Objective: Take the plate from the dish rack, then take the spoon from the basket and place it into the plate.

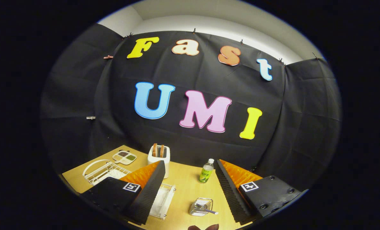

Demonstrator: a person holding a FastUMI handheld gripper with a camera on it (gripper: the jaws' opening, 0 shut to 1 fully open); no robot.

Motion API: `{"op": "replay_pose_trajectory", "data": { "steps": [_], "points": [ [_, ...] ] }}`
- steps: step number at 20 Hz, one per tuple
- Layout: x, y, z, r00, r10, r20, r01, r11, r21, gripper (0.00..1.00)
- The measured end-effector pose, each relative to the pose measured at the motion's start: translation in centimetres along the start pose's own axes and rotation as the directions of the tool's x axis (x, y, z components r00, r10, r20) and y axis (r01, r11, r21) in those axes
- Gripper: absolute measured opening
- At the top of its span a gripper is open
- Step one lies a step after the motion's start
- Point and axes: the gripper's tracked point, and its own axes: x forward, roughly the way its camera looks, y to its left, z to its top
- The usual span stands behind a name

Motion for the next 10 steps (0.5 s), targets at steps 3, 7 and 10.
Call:
{"op": "replay_pose_trajectory", "data": {
  "steps": [3,7,10],
  "points": [
    [2.0,3.0,-1.5,0.993,0.055,-0.105,-0.053,0.998,0.021,0.97],
    [5.0,6.9,-4.8,0.954,0.108,-0.281,-0.084,0.992,0.093,0.98],
    [7.3,9.7,-8.1,0.905,0.137,-0.403,-0.076,0.984,0.164,0.95]
  ]
}}
